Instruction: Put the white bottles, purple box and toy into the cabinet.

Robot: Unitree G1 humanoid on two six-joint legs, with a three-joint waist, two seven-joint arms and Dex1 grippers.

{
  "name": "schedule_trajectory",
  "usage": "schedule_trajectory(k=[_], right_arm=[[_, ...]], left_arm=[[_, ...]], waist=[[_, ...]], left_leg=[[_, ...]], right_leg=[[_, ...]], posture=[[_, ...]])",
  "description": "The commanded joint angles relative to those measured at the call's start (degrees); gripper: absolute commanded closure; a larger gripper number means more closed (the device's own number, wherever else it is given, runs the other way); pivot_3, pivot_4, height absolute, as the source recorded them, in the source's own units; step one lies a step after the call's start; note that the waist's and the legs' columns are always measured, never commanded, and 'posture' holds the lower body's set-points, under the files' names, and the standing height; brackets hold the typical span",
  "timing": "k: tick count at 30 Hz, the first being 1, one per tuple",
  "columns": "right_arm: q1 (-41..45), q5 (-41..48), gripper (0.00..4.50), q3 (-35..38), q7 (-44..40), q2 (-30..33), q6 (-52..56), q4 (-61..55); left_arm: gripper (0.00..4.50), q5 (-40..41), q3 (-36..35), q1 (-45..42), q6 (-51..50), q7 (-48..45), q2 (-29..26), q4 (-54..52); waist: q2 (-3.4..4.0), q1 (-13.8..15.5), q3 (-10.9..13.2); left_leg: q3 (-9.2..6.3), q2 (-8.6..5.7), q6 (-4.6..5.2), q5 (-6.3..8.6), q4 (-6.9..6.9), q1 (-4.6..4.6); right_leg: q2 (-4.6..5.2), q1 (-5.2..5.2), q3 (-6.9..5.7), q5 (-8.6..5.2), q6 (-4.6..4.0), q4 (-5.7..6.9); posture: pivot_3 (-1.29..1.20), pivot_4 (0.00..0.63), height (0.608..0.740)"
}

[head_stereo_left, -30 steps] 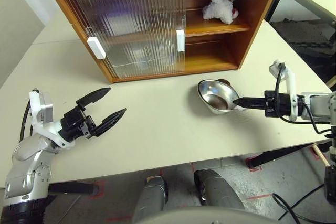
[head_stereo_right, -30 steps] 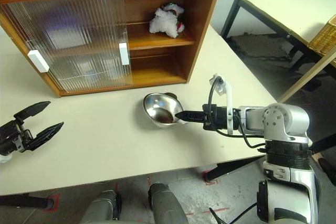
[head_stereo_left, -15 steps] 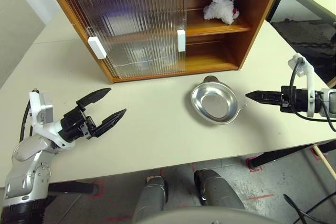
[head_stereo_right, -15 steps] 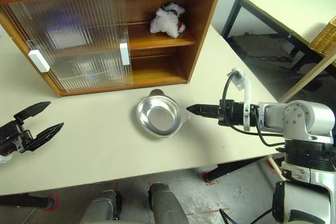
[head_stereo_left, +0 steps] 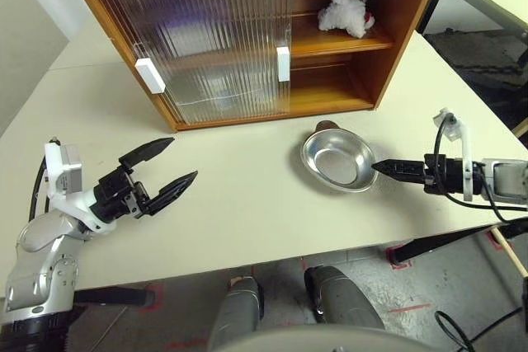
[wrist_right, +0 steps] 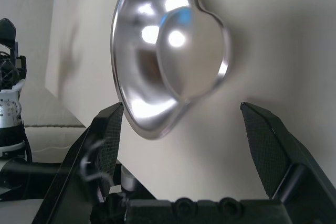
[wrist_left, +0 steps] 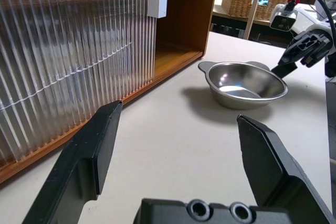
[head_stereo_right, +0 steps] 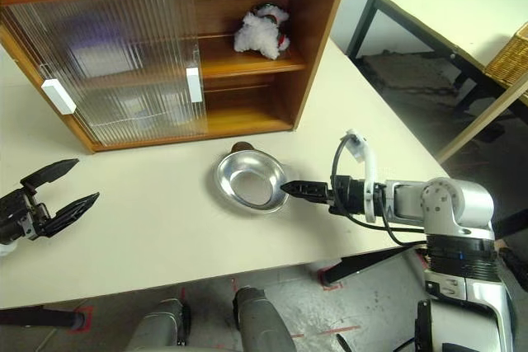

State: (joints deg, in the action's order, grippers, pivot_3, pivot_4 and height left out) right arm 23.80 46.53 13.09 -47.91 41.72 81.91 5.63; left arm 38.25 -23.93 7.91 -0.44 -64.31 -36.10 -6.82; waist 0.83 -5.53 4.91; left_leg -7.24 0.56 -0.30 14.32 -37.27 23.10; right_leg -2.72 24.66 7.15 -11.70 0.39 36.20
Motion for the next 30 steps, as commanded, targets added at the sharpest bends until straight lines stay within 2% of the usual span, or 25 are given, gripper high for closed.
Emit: schedule_trajectory(k=[1, 8, 9, 11, 18, 21, 30], right_arm=[[1.5, -1.5, 0.03, -0.9, 1.5, -2.9, -3.8, 1.6], [2.3, -3.5, 0.03, -2.1, 0.9, -4.0, -9.0, 3.9], [2.4, -3.8, 0.20, -2.1, 0.6, -4.0, -9.9, 4.5], [2.5, -3.8, 0.66, -2.0, 0.1, -3.9, -10.9, 5.3], [2.3, -2.7, 3.33, -2.2, -2.2, -3.1, -10.0, 5.3], [2.1, -3.3, 4.32, -2.3, -2.9, -2.4, -10.7, 5.7], [3.9, -0.6, 4.50, 0.7, -4.4, -2.4, -7.6, 8.5]], left_arm=[[0.00, 0.0, -0.4, 0.6, -0.6, 0.1, -0.5, -0.7], [0.00, 0.0, -0.6, 1.1, -0.6, 0.7, -0.4, -1.4], [0.00, 0.0, -0.7, 1.1, -0.6, 0.8, -0.4, -1.3], [0.00, 0.0, -0.8, 1.2, -0.4, 0.8, -0.4, -1.3], [0.00, -0.2, -0.2, 0.7, -0.3, 0.9, -0.1, -0.9], [0.00, -0.2, -0.2, 0.7, -0.2, 0.9, -0.1, -0.8], [0.00, -0.2, -0.3, 0.3, -0.1, 0.8, -0.2, -0.2]], waist=[[0.00, 0.0, 0.0], [0.01, 0.2, 0.0], [0.01, 0.2, 0.0], [0.02, 0.2, 0.0], [0.02, 0.2, 0.0], [0.01, 0.2, 0.0], [0.01, 0.4, 0.0]], left_leg=[[0.00, 0.00, 0.00, 0.00, 0.00, 0.00], [-0.01, 0.02, 0.02, 0.02, 0.00, 0.01], [-0.01, 0.02, 0.02, 0.02, 0.00, 0.02], [-0.01, 0.01, 0.02, 0.02, 0.00, 0.02], [0.00, 0.03, 0.01, 0.03, 0.01, 0.00], [0.01, 0.02, 0.01, 0.03, 0.01, 0.00], [0.00, -0.01, 0.01, 0.03, 0.00, -0.01]], right_leg=[[0.00, 0.00, 0.00, 0.00, 0.00, 0.00], [0.01, 0.01, 0.00, 0.00, -0.03, 0.00], [0.01, 0.01, 0.00, 0.00, -0.03, 0.00], [0.02, 0.01, 0.01, 0.00, -0.03, 0.00], [0.01, 0.01, 0.01, 0.01, -0.05, 0.01], [0.01, 0.00, 0.01, 0.01, -0.05, 0.00], [0.03, -0.03, 0.00, 0.00, -0.06, 0.00]], posture=[[-0.15, 0.117, 0.740], [-0.14, 0.116, 0.740], [-0.14, 0.116, 0.740], [-0.15, 0.117, 0.740], [-0.15, 0.116, 0.740], [-0.15, 0.115, 0.740], [-0.15, 0.113, 0.740]])
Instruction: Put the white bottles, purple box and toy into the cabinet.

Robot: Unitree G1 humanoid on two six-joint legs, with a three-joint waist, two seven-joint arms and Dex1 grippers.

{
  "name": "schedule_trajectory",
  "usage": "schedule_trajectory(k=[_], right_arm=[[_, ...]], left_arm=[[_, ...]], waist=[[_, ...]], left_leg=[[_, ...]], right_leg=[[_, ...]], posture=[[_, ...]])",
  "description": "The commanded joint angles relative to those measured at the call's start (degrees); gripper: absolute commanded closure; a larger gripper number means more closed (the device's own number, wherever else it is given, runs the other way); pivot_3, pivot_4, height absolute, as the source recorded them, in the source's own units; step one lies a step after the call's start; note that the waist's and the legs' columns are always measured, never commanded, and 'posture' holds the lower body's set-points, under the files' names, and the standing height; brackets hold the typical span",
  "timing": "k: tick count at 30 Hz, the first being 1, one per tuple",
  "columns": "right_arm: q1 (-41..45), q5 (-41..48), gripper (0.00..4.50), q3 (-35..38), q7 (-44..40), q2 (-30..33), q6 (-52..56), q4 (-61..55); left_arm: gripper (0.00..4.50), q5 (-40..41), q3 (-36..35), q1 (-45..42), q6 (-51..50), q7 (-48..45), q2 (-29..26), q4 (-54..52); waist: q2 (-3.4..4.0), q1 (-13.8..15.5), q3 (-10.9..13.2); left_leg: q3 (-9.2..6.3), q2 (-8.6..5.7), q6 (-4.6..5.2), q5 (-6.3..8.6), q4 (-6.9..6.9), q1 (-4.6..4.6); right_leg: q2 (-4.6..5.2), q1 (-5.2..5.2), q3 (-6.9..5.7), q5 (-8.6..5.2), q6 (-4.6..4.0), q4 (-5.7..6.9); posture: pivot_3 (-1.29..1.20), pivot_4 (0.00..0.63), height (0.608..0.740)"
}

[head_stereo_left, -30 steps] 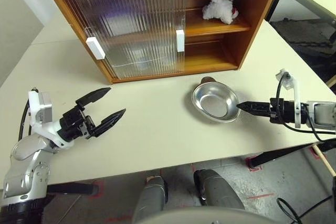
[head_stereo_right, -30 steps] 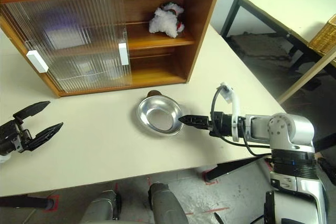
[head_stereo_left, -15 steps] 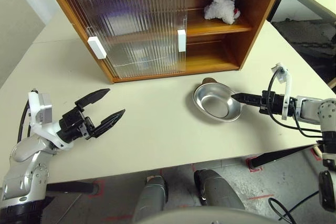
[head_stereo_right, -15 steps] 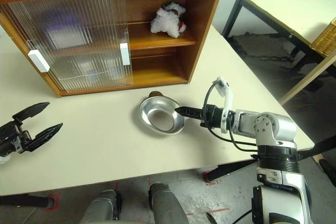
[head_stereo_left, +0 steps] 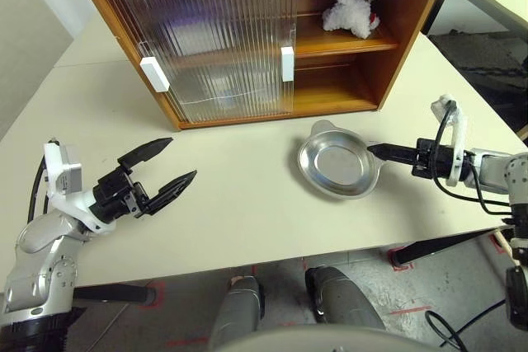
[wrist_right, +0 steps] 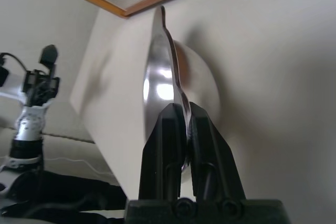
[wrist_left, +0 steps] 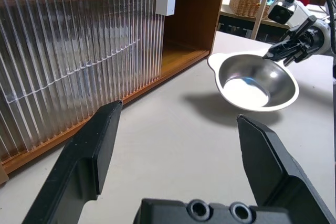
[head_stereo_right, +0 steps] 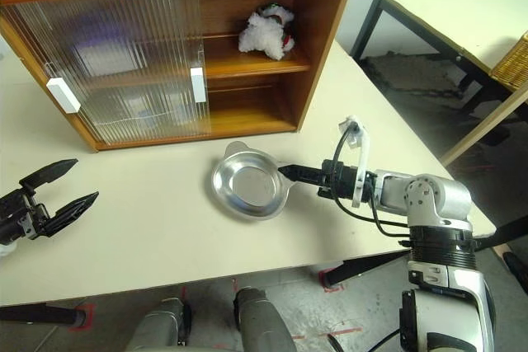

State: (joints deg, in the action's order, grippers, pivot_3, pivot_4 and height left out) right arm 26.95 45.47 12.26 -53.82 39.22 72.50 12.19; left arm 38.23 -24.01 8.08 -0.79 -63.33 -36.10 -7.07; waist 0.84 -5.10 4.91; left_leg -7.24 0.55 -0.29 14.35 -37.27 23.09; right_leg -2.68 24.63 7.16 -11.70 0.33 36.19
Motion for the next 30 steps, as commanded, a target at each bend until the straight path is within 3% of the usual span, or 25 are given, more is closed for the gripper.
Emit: schedule_trajectory(k=[1, 4, 17, 24, 30], right_arm=[[2.1, 0.8, 4.50, 3.8, 3.4, -1.4, 0.9, 3.7], [7.0, 1.8, 4.50, 9.9, 9.4, -5.9, -1.7, 9.1], [15.0, 5.9, 4.50, 22.1, 24.5, -17.6, -1.7, 13.8], [17.0, 5.9, 4.50, 23.0, 28.2, -20.6, -4.1, 15.2], [18.7, 1.5, 4.50, 20.5, 31.3, -24.6, -15.2, 18.5]], left_arm=[[0.00, -0.2, -0.2, 0.0, 0.4, -0.3, -0.1, 0.1], [0.00, -0.4, -0.2, -0.2, 0.8, -0.5, 0.0, 0.7], [0.00, -0.5, -0.3, -0.4, 1.1, -1.2, -0.4, 1.3], [0.00, -0.6, -0.1, -1.0, 1.0, -1.2, -0.4, 1.4], [0.00, -0.5, -0.6, -0.3, 1.2, -1.2, -0.5, 1.1]], waist=[[0.00, 0.0, 0.0], [0.03, -0.2, 0.0], [0.03, -0.3, 0.0], [0.04, -0.3, 0.0], [0.04, -0.6, 0.0]], left_leg=[[0.00, 0.00, 0.00, 0.00, 0.00, 0.00], [0.01, 0.01, 0.01, 0.00, -0.05, -0.03], [0.00, 0.13, 0.04, -0.02, 0.11, -0.02], [-0.02, 0.14, 0.05, -0.02, 0.18, -0.03], [-0.01, 0.15, 0.06, -0.02, 0.20, -0.06]], right_leg=[[0.00, 0.00, 0.00, 0.00, 0.00, 0.00], [0.00, 0.01, 0.02, 0.07, -0.08, 0.03], [-0.02, 0.17, 0.03, 0.46, -0.68, 0.04], [-0.02, 0.18, 0.01, 0.48, -0.74, 0.04], [-0.01, 0.21, 0.00, 0.53, -0.79, 0.05]], posture=[[-0.15, 0.114, 0.740], [-0.15, 0.113, 0.740], [-0.15, 0.109, 0.740], [-0.15, 0.108, 0.740], [-0.13, 0.102, 0.740]])
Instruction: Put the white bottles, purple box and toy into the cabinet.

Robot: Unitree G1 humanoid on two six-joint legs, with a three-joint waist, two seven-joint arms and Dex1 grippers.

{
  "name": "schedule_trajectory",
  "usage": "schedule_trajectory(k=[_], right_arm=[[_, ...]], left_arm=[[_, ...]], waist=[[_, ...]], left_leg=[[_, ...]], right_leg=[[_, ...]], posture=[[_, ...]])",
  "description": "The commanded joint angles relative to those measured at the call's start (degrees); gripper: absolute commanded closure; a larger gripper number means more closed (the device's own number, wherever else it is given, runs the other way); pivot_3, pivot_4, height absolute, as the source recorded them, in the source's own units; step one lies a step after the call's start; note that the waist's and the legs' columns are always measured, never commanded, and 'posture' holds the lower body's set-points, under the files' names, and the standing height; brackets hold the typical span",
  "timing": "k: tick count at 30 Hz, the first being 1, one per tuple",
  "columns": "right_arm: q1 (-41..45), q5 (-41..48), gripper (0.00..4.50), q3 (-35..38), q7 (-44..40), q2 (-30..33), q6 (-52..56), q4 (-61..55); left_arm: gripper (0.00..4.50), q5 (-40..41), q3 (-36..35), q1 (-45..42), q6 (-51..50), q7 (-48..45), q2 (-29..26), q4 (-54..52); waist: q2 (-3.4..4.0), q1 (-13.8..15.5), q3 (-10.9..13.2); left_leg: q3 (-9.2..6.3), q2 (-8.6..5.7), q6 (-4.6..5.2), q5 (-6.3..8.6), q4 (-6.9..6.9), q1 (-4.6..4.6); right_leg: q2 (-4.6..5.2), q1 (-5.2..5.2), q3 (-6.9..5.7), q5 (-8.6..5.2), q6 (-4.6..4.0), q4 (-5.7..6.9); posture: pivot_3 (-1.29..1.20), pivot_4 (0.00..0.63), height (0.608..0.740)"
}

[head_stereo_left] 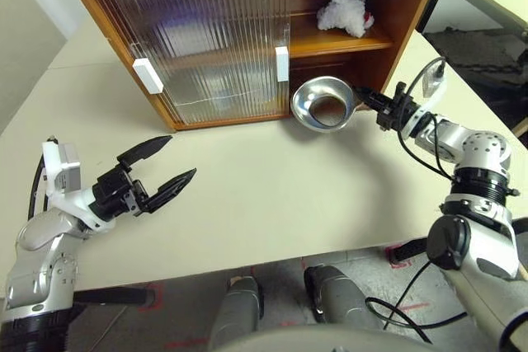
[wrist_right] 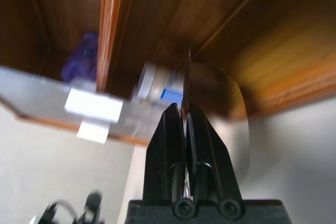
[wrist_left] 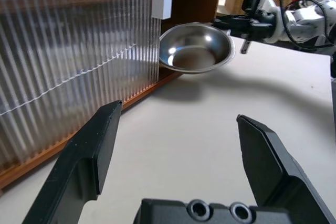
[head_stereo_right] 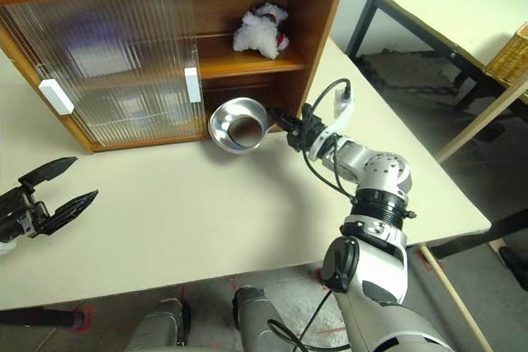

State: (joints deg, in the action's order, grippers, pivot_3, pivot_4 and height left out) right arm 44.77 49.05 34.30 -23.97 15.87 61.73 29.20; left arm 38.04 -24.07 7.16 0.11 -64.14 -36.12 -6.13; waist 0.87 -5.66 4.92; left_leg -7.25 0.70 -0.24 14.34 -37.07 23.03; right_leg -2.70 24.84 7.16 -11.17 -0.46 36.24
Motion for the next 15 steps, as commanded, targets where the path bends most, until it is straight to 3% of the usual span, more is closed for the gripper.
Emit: schedule_trajectory(k=[1, 15], right_arm=[[1.1, -3.1, 4.50, -2.1, 1.9, -1.7, -6.5, 2.3], [4.6, -8.4, 4.50, -3.4, 7.4, -7.6, -28.4, 11.2]], left_arm=[[0.00, -0.3, -0.6, 0.7, 0.3, -0.4, -0.6, 0.1], [0.00, -0.1, -0.9, 0.9, 0.0, -0.4, -0.9, 0.0]], waist=[[0.00, -0.1, 0.0], [0.02, -0.1, 0.0]], left_leg=[[0.00, 0.01, 0.01, 0.00, 0.01, 0.00], [-0.01, 0.09, 0.06, -0.03, 0.03, -0.04]], right_leg=[[0.00, 0.02, -0.02, 0.03, -0.02, 0.00], [0.01, 0.03, -0.04, 0.14, -0.15, 0.01]], posture=[[-0.13, 0.102, 0.740], [-0.13, 0.109, 0.740]])
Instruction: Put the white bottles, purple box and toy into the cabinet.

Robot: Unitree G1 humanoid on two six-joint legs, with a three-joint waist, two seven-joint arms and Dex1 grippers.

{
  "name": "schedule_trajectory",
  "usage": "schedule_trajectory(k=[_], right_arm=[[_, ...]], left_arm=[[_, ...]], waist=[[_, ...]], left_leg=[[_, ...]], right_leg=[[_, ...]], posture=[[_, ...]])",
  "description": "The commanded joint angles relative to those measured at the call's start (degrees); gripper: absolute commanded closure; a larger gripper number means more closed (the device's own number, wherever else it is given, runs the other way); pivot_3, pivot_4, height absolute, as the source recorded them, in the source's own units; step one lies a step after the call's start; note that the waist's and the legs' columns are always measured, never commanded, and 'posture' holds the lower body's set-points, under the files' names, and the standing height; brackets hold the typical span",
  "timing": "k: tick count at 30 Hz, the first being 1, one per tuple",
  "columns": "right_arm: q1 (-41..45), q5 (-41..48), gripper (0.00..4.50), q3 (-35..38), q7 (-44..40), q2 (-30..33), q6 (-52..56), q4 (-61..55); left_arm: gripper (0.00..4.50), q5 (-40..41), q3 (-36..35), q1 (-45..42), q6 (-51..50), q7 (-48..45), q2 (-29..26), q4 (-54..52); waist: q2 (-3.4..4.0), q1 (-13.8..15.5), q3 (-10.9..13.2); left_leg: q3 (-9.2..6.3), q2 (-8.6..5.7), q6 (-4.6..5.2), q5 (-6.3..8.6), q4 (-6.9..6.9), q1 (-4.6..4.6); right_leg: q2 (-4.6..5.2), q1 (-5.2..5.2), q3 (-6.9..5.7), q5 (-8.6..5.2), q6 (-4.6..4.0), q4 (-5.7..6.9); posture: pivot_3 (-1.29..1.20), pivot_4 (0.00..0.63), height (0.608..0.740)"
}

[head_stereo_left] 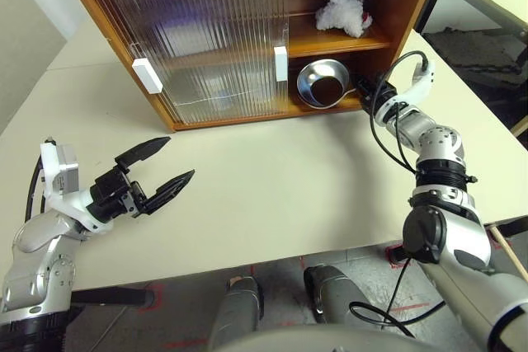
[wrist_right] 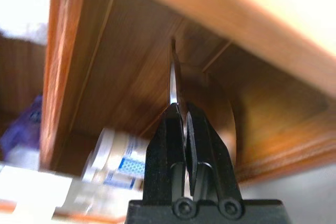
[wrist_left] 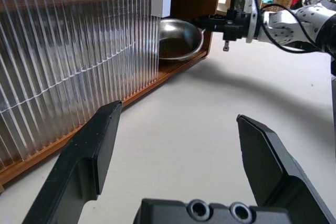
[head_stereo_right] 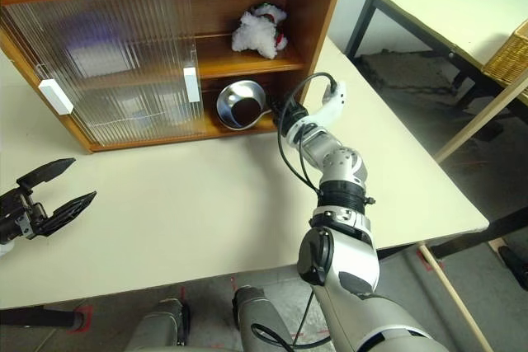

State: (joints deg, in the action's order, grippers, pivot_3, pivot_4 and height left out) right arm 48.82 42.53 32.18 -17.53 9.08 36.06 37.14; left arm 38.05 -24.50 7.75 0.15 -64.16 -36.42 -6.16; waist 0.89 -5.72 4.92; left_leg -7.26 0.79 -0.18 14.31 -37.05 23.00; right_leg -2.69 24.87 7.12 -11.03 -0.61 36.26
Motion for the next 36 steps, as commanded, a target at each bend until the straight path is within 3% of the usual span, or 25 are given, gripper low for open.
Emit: schedule_trajectory(k=[1, 15, 21, 28, 33, 36], right_arm=[[1.3, -2.3, 4.50, -1.3, 0.9, -1.0, -4.3, 4.7], [9.8, -5.5, 4.50, -1.7, -1.1, -2.0, -16.6, 21.8], [10.3, -7.5, 2.71, -2.9, -2.3, -1.1, -17.3, 22.2], [5.5, -11.7, 0.09, -9.2, -5.1, -0.4, -15.2, 10.8], [-6.9, -15.2, 0.04, -19.4, -11.6, 5.1, -7.0, -9.8], [-13.7, -14.7, 0.04, -21.1, -12.5, 8.5, -3.1, -20.1]], left_arm=[[0.00, -0.2, -0.4, 0.2, -0.1, -0.3, -0.6, 0.0], [0.00, 0.0, -0.2, 1.7, -0.3, 0.8, 0.2, -1.7], [0.00, 0.0, -0.1, 1.8, -0.3, 1.2, 0.2, -1.8], [0.00, -0.1, 0.4, 1.4, -0.3, 1.3, 0.3, -1.7], [0.00, 0.0, -0.1, 2.1, -0.1, 1.3, 0.4, -2.0], [0.00, 0.1, -0.5, 2.7, 0.1, 1.2, 0.5, -2.0]], waist=[[0.00, 0.0, 0.0], [0.01, 0.0, 0.0], [0.04, 0.0, 0.0], [0.04, 0.0, 0.0], [0.03, 0.3, 0.0], [0.03, 0.4, 0.0]], left_leg=[[0.00, 0.01, 0.00, 0.00, 0.00, 0.00], [0.03, 0.19, -0.02, 0.01, 0.15, 0.02], [0.04, 0.23, -0.02, 0.01, 0.16, 0.06], [0.06, 0.28, -0.03, 0.01, 0.17, 0.07], [0.07, 0.31, -0.04, 0.02, 0.17, 0.10], [0.10, 0.31, -0.07, 0.04, 0.13, 0.09]], right_leg=[[0.00, 0.00, 0.00, 0.01, -0.01, 0.00], [0.00, 0.15, -0.03, 0.05, -0.22, 0.00], [0.00, 0.19, -0.05, 0.05, -0.26, 0.00], [-0.01, 0.21, -0.09, 0.08, -0.32, 0.00], [-0.01, 0.19, -0.14, 0.06, -0.32, -0.03], [-0.01, 0.14, -0.15, 0.07, -0.21, -0.05]], posture=[[-0.13, 0.109, 0.740], [-0.11, 0.118, 0.740], [-0.12, 0.116, 0.740], [-0.12, 0.117, 0.740], [-0.11, 0.119, 0.740], [-0.12, 0.121, 0.740]])
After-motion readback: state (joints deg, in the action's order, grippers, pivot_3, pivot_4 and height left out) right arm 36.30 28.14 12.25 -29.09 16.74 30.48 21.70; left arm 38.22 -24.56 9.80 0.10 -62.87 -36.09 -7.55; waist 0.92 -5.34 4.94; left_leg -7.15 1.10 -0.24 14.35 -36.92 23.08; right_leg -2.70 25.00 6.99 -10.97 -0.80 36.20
